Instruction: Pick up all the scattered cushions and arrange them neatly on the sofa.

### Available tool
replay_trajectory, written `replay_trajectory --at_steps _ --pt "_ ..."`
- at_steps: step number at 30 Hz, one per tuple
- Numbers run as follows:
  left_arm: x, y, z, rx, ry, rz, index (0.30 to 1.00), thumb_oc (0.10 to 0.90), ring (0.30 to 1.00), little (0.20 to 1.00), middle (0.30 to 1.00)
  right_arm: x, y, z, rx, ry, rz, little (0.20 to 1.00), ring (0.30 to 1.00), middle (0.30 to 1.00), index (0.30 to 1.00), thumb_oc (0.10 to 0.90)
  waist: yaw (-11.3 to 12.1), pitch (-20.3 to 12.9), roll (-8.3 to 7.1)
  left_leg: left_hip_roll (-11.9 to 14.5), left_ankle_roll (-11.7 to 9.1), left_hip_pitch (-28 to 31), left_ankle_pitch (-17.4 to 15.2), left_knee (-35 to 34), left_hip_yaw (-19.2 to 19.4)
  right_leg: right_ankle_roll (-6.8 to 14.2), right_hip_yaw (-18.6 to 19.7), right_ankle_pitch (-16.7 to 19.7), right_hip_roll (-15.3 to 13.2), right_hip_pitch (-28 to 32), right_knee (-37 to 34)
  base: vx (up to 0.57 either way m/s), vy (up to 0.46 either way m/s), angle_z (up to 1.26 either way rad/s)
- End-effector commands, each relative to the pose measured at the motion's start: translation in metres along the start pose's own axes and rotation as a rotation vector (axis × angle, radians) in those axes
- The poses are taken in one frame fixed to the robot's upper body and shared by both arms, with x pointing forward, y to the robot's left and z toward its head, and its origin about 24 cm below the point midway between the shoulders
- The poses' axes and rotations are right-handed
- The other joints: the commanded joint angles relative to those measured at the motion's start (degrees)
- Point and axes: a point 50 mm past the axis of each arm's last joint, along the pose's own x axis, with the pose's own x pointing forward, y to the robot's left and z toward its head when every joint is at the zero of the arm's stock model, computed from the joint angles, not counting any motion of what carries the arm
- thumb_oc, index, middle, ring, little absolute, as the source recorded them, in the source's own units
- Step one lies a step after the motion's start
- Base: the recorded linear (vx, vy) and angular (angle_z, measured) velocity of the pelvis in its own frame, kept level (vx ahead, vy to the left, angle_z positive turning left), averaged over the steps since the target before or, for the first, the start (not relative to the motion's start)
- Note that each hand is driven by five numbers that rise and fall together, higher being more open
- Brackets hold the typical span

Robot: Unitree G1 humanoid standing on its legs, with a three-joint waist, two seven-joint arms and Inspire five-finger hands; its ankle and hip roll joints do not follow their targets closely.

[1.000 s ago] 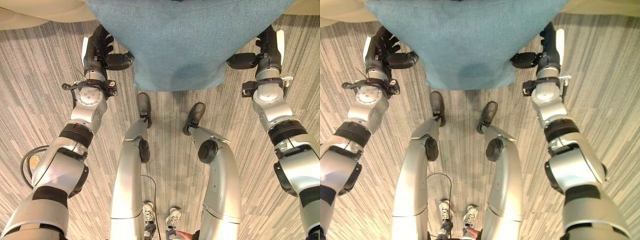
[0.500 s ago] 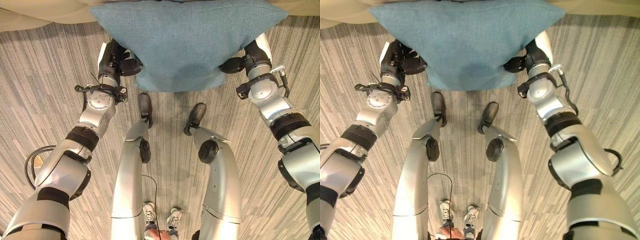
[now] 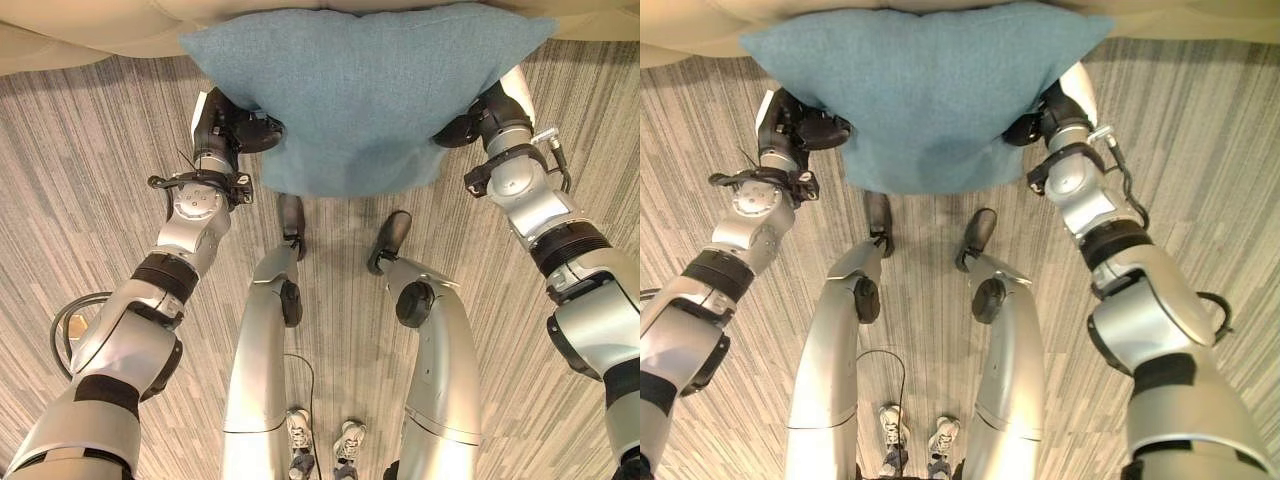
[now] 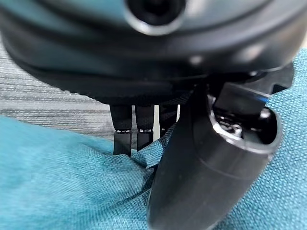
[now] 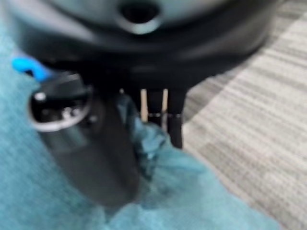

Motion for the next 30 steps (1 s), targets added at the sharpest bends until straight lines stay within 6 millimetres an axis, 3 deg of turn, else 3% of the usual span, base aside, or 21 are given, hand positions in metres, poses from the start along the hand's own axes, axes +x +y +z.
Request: replay_trajectory --at_steps 1,5,6,9,10,13,14,16,21,22,25,26,27,30 --pt "-0.019 -0.074 0.001 -0.184 -0.120 -0.253 0.300 0.400 0.300 0.300 0.300 -0.027 0.092 0.080 0.210 -0.329 0.250 0.300 0.300 0.300 0.300 0.400 -0.70 -10.74 2.47 -1.55 -1.73 -6.41 -4.30 2.74 -2.90 7.09 3.37 -0.29 5.35 -1.19 -3.84 0.00 0.000 0.00" --pt "-0.026 -0.076 -0.004 -0.208 -0.122 -0.262 0.300 0.400 0.300 0.300 0.300 -0.031 0.089 0.080 0.255 -0.349 0.228 0.300 0.300 0.300 0.300 0.400 -0.71 -11.97 2.83 -1.24 -1.78 -4.74 -3.40 -0.37 -3.15 7.59 2.17 0.78 5.95 0.67 -6.63 -0.04 0.010 -0.02" --pt "-0.034 -0.078 -0.012 -0.245 -0.113 -0.268 0.300 0.400 0.300 0.300 0.300 -0.038 0.089 0.075 0.292 -0.357 0.218 0.300 0.300 0.300 0.300 0.400 -0.97 -12.38 2.81 -1.09 -1.86 -0.47 -2.58 -4.63 -3.09 7.74 1.35 1.14 6.36 4.68 -9.76 -0.07 -0.006 -0.03" --pt "-0.038 -0.078 -0.015 -0.255 -0.109 -0.270 0.300 0.400 0.300 0.300 0.300 -0.041 0.087 0.074 0.323 -0.362 0.210 0.300 0.300 0.300 0.300 0.400 -1.07 -12.25 2.80 -1.02 -2.07 1.69 -2.01 -6.54 -3.36 7.79 1.30 1.47 6.56 6.83 -11.25 -0.07 -0.021 -0.02" --pt "-0.053 -0.082 -0.031 -0.252 -0.083 -0.299 0.300 0.400 0.300 0.300 0.300 -0.055 0.089 0.061 0.443 -0.350 0.201 0.300 0.300 0.300 0.300 0.400 -1.61 -12.88 2.55 -0.73 -2.89 8.66 -0.81 -12.17 -4.00 8.06 0.59 2.26 6.76 13.49 -16.28 -0.07 -0.029 0.01" --pt "-0.053 -0.082 -0.031 -0.252 -0.081 -0.299 0.300 0.400 0.300 0.300 0.300 -0.056 0.089 0.061 0.444 -0.348 0.201 0.300 0.300 0.300 0.300 0.400 -1.59 -12.68 2.55 -0.73 -2.91 9.14 -0.71 -12.45 -4.02 8.05 0.54 2.35 6.79 13.98 -16.55 -0.04 -0.018 -0.03" --pt "-0.073 -0.082 -0.051 -0.271 -0.038 -0.308 0.300 0.400 0.300 0.300 0.300 -0.075 0.095 0.038 0.467 -0.305 0.200 0.300 0.300 0.300 0.300 0.400 -1.83 -13.66 1.92 -0.09 -3.98 17.86 0.17 -18.11 -4.83 8.42 -0.53 3.20 6.62 22.04 -22.17 -0.07 -0.056 0.01" --pt "-0.098 -0.080 -0.071 -0.305 0.005 -0.299 0.300 0.400 0.300 0.300 0.300 -0.107 0.101 0.006 0.500 -0.231 0.184 0.300 0.300 0.300 0.300 0.400 -1.88 -15.11 1.05 0.29 -5.26 29.48 1.84 -25.32 -5.52 8.78 -2.17 4.35 6.56 32.92 -29.75 -0.05 -0.093 0.12" --pt "-0.133 -0.066 -0.097 -0.289 0.081 -0.264 0.300 0.400 0.300 0.300 0.300 -0.147 0.110 -0.023 0.527 -0.138 0.194 0.300 0.300 0.300 0.300 0.400 -1.81 -15.92 0.31 0.32 -5.99 44.25 2.89 -31.43 -5.75 8.71 -3.90 4.54 7.30 47.24 -36.03 0.03 -0.046 0.00" --pt "-0.143 -0.059 -0.105 -0.287 0.108 -0.240 0.300 0.400 0.300 0.300 0.300 -0.159 0.108 -0.035 0.531 -0.101 0.182 0.300 0.300 0.300 0.300 0.400 -1.76 -15.91 0.06 0.54 -5.97 49.65 4.89 -33.99 -5.23 8.34 -5.22 6.29 7.61 52.73 -38.91 0.04 -0.015 0.07" --pt "-0.160 -0.043 -0.114 -0.255 0.144 -0.214 0.300 0.400 0.300 0.300 0.300 -0.179 0.105 -0.049 0.535 -0.053 0.195 0.300 0.300 0.300 0.300 0.400 -1.77 -16.83 -0.08 0.91 -6.15 57.38 5.16 -36.68 -4.76 8.31 -5.60 6.15 8.48 60.92 -42.31 0.07 -0.014 0.03" --pt "-0.160 -0.043 -0.114 -0.255 0.144 -0.214 0.300 0.400 0.300 0.300 0.300 -0.179 0.105 -0.049 0.535 -0.053 0.195 0.300 0.300 0.300 0.300 0.400 -1.77 -16.83 -0.08 0.92 -6.15 57.39 5.16 -36.68 -4.76 8.31 -5.60 6.15 8.48 60.92 -42.31 0.15 0.009 0.05" --pt "-0.174 -0.031 -0.119 -0.227 0.166 -0.190 0.300 0.400 0.300 0.300 0.300 -0.193 0.099 -0.057 0.533 -0.032 0.205 0.300 0.300 0.300 0.300 0.400 -2.01 -19.30 -0.12 1.13 -6.38 63.96 5.52 -39.99 -4.08 8.64 -5.84 6.53 9.52 67.89 -46.22 0.12 0.004 0.08" --pt "-0.181 -0.024 -0.121 -0.217 0.175 -0.168 0.300 0.400 0.300 0.300 0.300 -0.200 0.096 -0.061 0.525 -0.021 0.206 0.300 0.300 0.300 0.300 0.400 -1.99 -20.97 -0.34 1.41 -6.73 67.95 5.51 -41.87 -3.40 8.97 -5.60 6.56 10.17 72.23 -48.60 0.11 0.003 -0.03"
